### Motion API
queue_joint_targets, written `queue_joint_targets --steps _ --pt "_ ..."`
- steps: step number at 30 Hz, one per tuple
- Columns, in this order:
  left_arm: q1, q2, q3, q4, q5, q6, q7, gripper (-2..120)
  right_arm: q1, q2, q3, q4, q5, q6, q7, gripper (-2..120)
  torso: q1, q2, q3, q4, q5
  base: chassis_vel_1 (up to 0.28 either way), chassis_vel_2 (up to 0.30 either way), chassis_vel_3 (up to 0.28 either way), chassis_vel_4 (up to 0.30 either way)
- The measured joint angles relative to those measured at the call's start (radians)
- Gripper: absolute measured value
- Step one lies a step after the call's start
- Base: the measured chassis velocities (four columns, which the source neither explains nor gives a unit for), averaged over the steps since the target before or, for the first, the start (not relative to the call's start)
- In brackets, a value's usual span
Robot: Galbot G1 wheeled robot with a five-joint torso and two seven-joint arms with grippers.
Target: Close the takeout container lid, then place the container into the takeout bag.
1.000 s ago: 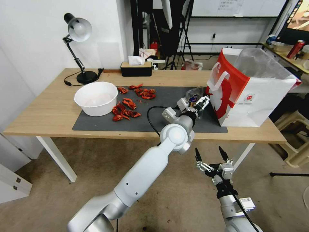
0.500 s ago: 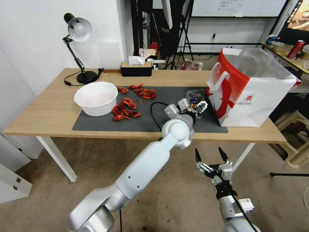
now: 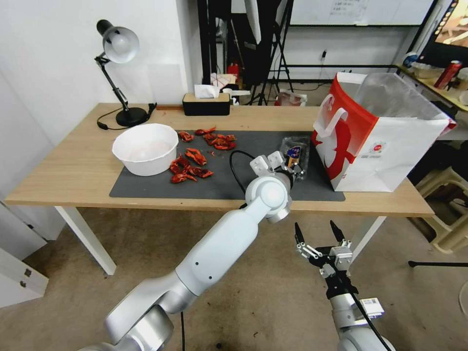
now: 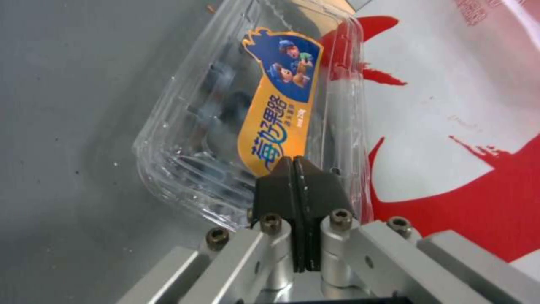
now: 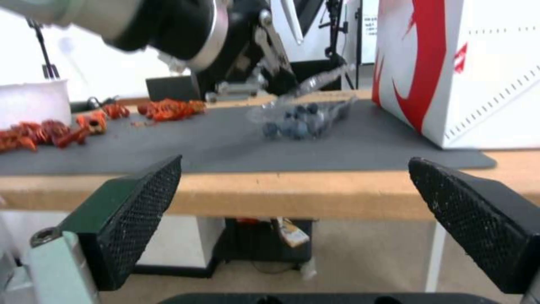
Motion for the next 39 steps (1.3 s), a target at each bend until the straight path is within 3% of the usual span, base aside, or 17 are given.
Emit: queue_joint_targets --steps 23,28,35,36,39 --pt "-0.009 0.0 0.008 0.03 0.022 0.019 -0.049 0 0.103 -0.08 0.024 0.021 0.221 -0.059 -0.067 100 0.0 0.0 0.0 0.0 -0.0001 0.0 0.0 0.0 0.0" --pt "-0.009 0.0 0.005 0.027 0.021 0.018 -0.055 0 0.131 -0.094 0.028 0.027 0.372 -0.105 -0.08 100 0.0 0.0 0.0 -0.0001 0.0 0.0 0.0 0.0 0.0" --pt "-0.013 0.0 0.002 0.021 0.017 0.016 -0.066 0 0.221 -0.131 0.029 0.051 0.786 -0.243 -0.015 100 0.0 0.0 0.0 0.0 0.0001 0.0 0.0 0.0 0.0" --pt "-0.013 0.0 0.002 0.021 0.017 0.016 -0.066 0 0.221 -0.131 0.029 0.051 0.786 -0.243 -0.015 100 0.0 0.0 0.0 0.0 0.0001 0.0 0.0 0.0 0.0" --pt "-0.012 0.0 0.002 0.021 0.016 0.016 -0.066 0 0.27 -0.15 0.023 0.075 0.99 -0.343 0.052 100 0.0 0.0 0.0 0.0 0.0001 0.0 0.0 0.0 0.0"
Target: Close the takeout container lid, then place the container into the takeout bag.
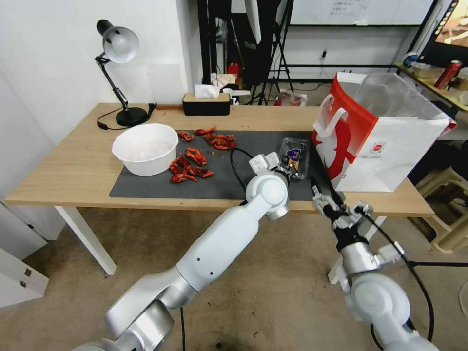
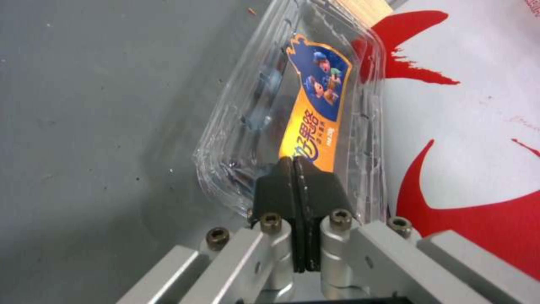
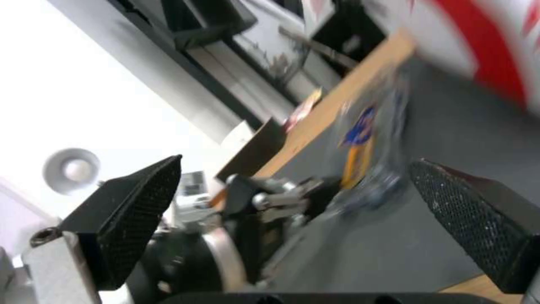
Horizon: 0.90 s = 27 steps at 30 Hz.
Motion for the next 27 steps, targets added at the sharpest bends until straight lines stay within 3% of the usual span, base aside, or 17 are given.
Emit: queue_joint_targets --steps 4,13,14,20,27 --pt "0.002 0.0 -0.005 0.001 0.0 -0.002 0.001 0 0.048 -0.012 -0.015 0.009 0.116 -0.049 0.065 100 0.0 0.0 0.0 0.0 0.0 0.0 0.0 0.0 0.0" --pt "0.005 0.0 -0.013 0.003 0.001 -0.004 0.0 0 0.145 -0.024 -0.024 0.005 0.22 -0.123 0.188 100 0.0 0.0 0.0 0.0 -0.0001 0.0 0.0 0.0 0.0" --pt "0.008 0.0 -0.014 0.003 0.003 -0.004 0.002 0 0.171 -0.024 -0.029 0.004 0.242 -0.142 0.238 100 0.0 0.0 0.0 0.0 -0.0001 0.0 0.0 0.0 0.0" --pt "0.011 0.0 -0.017 0.002 0.004 -0.005 0.004 0 0.256 -0.021 -0.048 -0.015 0.262 -0.181 0.376 100 0.0 0.0 0.0 0.0 0.0 0.0 0.0 0.0 0.0" --pt "0.012 0.0 -0.016 0.004 0.005 -0.005 0.004 0 0.309 -0.019 -0.064 -0.035 0.251 -0.212 0.448 100 0.0 0.0 0.0 0.0 -0.0001 0.0 0.0 0.0 0.0"
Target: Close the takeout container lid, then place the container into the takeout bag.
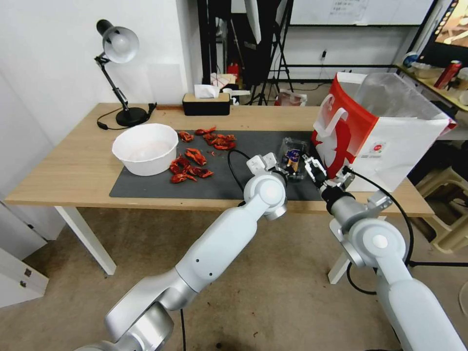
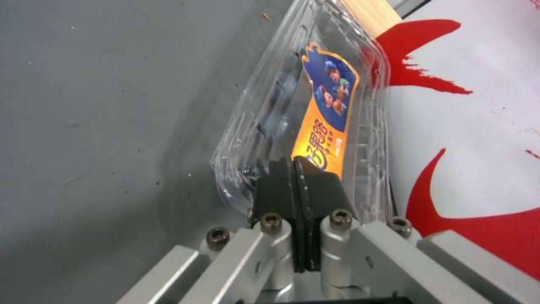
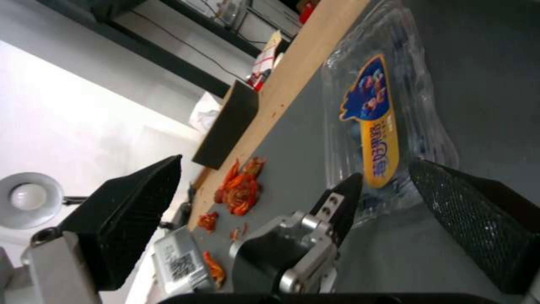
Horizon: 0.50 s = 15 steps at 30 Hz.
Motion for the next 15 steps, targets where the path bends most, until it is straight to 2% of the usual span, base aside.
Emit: queue_joint_targets --steps 15 --pt "-0.003 0.0 0.004 0.003 0.001 -0.003 0.0 0 0.078 -0.012 -0.019 -0.066 -0.04 -0.028 0.071 100 0.0 0.0 0.0 0.0 0.0 0.0 0.0 0.0 0.0"
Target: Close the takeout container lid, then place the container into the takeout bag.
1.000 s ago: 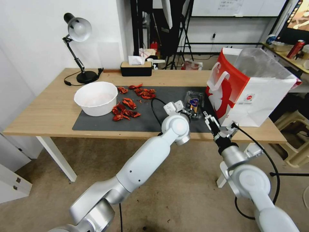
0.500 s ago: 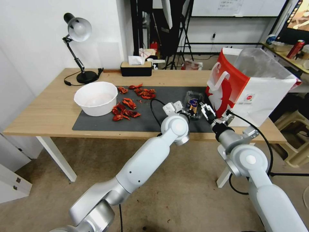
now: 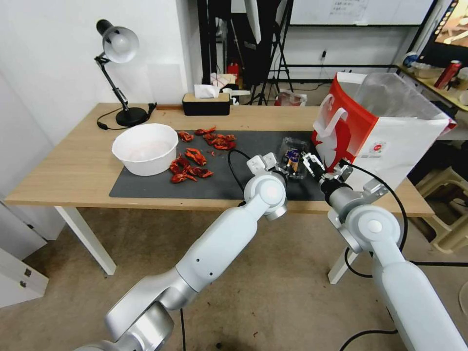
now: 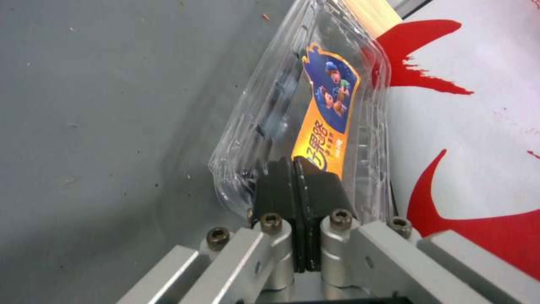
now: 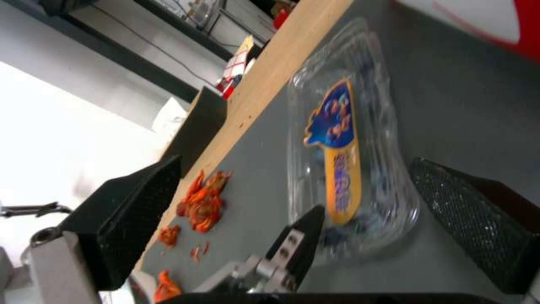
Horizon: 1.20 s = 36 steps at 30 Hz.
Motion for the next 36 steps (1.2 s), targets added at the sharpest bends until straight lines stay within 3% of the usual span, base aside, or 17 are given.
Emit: queue_joint_targets --steps 17,36 --pt "-0.007 0.0 0.002 0.0 -0.004 0.0 -0.005 0 0.069 -0.012 -0.012 -0.096 -0.041 -0.039 0.029 100 0.0 0.0 0.0 0.0 0.0002 0.0 0.0 0.0 0.0" --pt "-0.006 0.0 0.0 -0.003 -0.007 -0.006 -0.007 0 0.184 -0.018 -0.03 -0.207 0.056 -0.228 0.135 100 0.0 0.0 0.0 0.0 0.0001 0.0 0.0 0.0 0.0"
